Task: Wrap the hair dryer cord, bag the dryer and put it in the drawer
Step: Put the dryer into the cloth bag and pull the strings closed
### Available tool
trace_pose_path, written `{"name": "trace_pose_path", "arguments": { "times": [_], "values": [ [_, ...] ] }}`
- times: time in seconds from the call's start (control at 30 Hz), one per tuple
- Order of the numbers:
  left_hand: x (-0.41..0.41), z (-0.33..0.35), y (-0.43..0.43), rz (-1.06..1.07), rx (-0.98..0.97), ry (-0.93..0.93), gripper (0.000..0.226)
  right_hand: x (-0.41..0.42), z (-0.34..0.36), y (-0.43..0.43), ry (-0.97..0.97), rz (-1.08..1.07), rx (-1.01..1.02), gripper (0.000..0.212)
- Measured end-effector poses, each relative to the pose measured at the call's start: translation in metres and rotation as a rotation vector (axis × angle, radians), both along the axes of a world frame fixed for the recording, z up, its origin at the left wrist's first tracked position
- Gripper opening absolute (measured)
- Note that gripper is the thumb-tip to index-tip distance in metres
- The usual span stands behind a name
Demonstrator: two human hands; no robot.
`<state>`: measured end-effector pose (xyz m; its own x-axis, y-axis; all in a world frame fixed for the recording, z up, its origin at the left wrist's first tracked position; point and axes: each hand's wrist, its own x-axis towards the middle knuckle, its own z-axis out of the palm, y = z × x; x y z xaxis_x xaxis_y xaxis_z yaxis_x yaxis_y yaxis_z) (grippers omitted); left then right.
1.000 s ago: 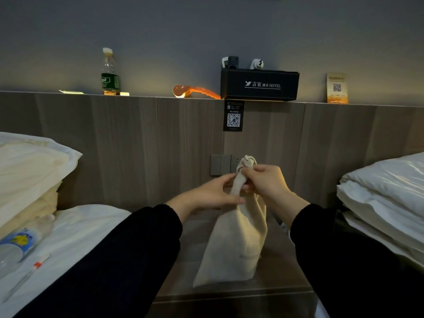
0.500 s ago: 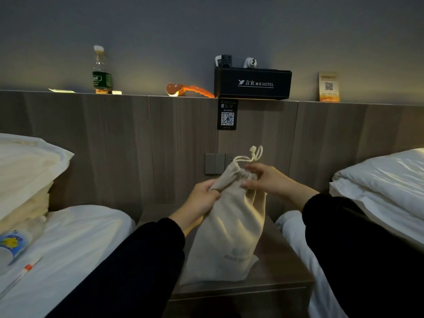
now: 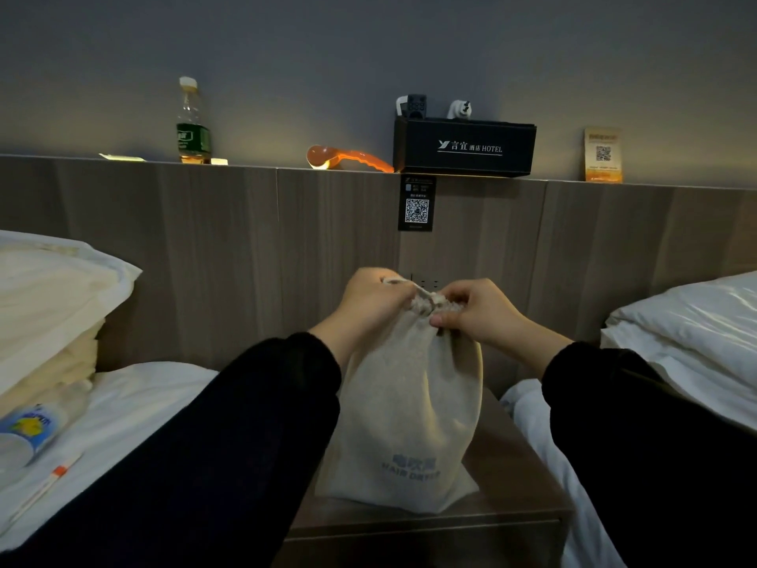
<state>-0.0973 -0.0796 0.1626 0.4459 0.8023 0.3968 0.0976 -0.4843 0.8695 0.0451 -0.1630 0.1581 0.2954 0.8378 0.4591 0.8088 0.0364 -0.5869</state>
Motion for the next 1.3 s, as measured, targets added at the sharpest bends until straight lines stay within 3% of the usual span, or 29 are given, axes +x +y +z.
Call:
{"name": "trace_pose_path", "arguments": {
  "times": [0.13,0.23,0.33,0.37,0.43,0.5,0.53,0.63,0.7,0.83,0.97,1.03,1.13,1.3],
  "values": [
    [-0.003,0.012,0.016,0.128,0.022,0.011,0.019,0.002,-0.002,-0.001,0.009,-0.051,0.007,0.020],
    [-0.012,0.015,0.033,0.090,-0.468,-0.222,0.019,0.006,-0.005,-0.004,0.028,-0.098,0.021,0.019],
    [-0.029,0.000,0.048,0.126,-0.611,-0.136,0.021,0.007,-0.006,-0.008,0.039,-0.093,0.022,0.018],
    [-0.035,-0.002,0.047,0.173,-0.575,-0.038,0.013,0.007,-0.007,-0.009,0.034,-0.085,0.023,0.017],
    [-0.039,-0.009,0.054,0.272,-0.363,0.071,0.052,0.006,-0.006,-0.010,0.022,-0.068,0.024,0.016],
    [-0.042,-0.003,0.051,0.190,0.032,0.104,0.076,0.004,-0.004,-0.011,0.011,-0.045,0.025,0.016],
    [-0.043,0.003,0.044,0.043,0.170,0.127,0.074,0.001,-0.004,-0.011,0.005,-0.033,0.025,0.016],
    [-0.045,0.020,0.019,-0.342,0.235,0.400,0.039,-0.005,-0.002,-0.008,-0.019,-0.015,0.024,0.020],
    [-0.045,0.022,0.017,-0.277,0.372,0.521,0.026,-0.006,-0.003,-0.006,-0.023,-0.029,0.029,0.022],
    [-0.042,0.010,0.024,0.119,0.721,0.617,0.030,-0.008,-0.005,-0.005,0.007,-0.107,0.096,0.029],
    [-0.040,0.001,0.025,0.184,0.661,0.560,0.032,-0.003,-0.005,-0.012,-0.058,-0.183,-0.088,0.043],
    [-0.039,0.000,0.023,0.208,0.630,0.536,0.034,0.003,-0.003,-0.020,0.040,-0.133,-0.261,0.056],
    [-0.035,-0.003,0.020,0.250,0.545,0.434,0.041,0.011,-0.003,-0.032,0.139,0.016,-0.424,0.041],
    [-0.033,-0.010,0.018,0.094,0.310,0.228,0.038,0.016,-0.005,-0.034,0.041,-0.035,-0.253,0.032]
  ]
}}
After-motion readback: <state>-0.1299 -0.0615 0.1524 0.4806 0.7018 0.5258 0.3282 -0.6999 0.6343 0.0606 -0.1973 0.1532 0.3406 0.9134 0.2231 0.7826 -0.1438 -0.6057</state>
